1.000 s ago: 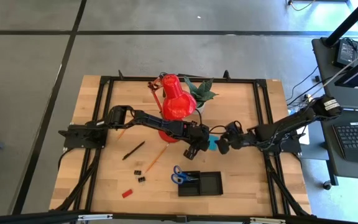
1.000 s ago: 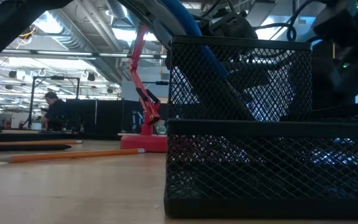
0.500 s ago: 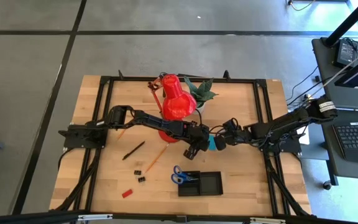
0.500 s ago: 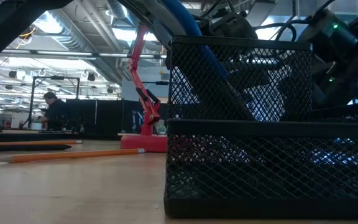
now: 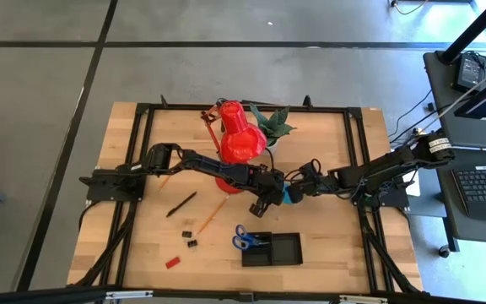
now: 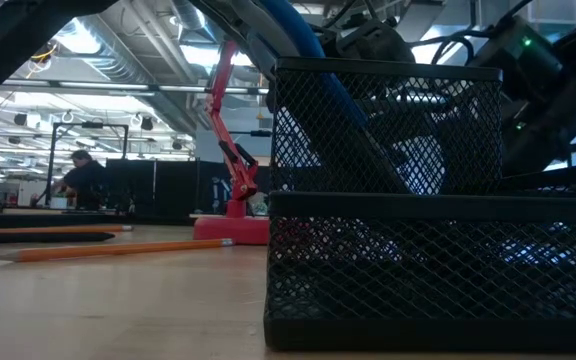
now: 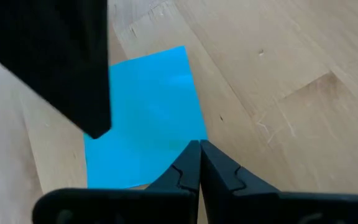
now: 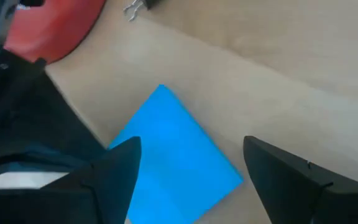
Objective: Pick and place office supplies into organizer
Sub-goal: Put the blue sticky note into the black desk organizer
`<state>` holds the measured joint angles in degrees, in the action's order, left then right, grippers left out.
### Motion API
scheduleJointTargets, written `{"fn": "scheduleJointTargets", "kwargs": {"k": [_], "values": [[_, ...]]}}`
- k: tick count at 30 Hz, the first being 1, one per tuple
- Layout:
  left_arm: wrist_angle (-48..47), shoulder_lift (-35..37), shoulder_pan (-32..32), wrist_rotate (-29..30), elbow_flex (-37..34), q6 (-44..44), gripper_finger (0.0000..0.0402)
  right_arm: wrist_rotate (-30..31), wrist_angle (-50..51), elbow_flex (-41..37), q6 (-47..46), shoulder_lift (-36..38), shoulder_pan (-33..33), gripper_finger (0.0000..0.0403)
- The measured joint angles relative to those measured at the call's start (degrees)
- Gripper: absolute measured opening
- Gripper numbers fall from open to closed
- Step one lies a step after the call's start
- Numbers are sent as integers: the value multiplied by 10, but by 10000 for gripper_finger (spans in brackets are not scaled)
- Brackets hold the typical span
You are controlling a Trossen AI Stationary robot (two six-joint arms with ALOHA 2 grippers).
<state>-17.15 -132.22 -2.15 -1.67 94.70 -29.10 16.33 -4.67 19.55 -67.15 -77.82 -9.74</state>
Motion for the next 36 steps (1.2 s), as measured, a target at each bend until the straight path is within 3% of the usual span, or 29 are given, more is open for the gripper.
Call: {"fn": "scheduleJointTargets", "kwargs": {"k": [19, 36], "values": [[9, 0, 0, 0, 0, 14, 2, -150, -33, -1, -32, -1, -3, 270], [6, 0, -2, 2, 0, 16, 2, -130, -45, -2, -9, -2, -5, 259]]}}
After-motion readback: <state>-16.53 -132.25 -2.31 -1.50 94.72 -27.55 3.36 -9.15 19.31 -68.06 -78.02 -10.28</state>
